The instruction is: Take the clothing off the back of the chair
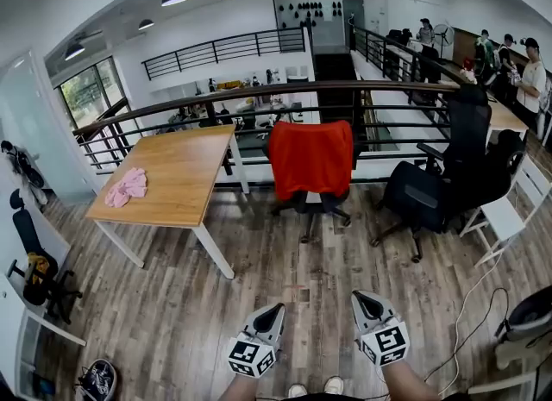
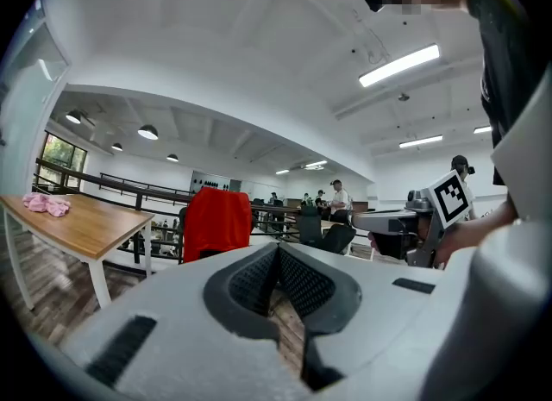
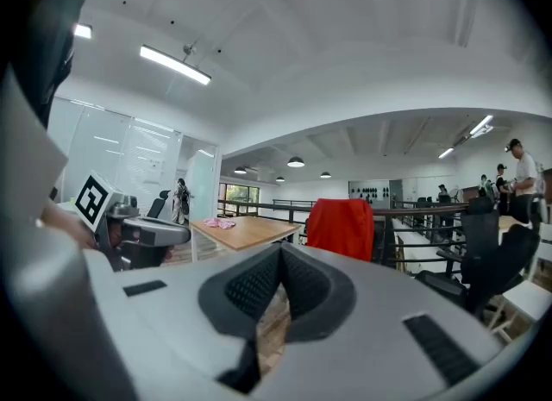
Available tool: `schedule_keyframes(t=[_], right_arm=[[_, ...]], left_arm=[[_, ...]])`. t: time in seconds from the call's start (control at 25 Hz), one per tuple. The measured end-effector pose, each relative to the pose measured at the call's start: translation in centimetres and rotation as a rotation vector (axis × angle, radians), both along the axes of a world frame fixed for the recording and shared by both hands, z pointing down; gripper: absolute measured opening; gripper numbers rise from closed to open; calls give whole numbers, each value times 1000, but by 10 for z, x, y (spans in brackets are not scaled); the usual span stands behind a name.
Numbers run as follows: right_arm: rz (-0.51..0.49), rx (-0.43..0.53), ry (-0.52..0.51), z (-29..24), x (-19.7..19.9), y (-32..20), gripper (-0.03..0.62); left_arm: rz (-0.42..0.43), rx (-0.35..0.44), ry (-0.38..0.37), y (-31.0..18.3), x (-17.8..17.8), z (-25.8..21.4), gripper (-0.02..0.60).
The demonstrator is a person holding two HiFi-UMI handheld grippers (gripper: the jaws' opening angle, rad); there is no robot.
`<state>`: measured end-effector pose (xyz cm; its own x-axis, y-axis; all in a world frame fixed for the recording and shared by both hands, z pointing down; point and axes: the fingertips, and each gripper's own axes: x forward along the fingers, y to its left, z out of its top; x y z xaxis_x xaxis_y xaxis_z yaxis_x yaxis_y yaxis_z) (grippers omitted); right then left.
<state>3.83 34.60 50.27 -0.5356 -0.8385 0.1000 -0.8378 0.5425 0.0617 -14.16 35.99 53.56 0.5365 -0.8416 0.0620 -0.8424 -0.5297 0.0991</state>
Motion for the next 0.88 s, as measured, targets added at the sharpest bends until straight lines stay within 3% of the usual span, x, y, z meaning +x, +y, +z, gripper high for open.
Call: schedule_keyframes(t=[0.24,0.48,0.72,0.88], right_arm=[[4,-31,-62,8,22,-3,3],[-3,-52,-90,7,50,-9,3],[0,20,-108,-16,70,-20,3],[-2,19,-113,-13,70,-41,4]], left_arm=[[-7,-13,-16,1,16,6,15],[-6,1,-86,-8,47,0,15],[-18,4,-63,-17,68,-5,15],[-40,-12,-53,-36,65,5,15]])
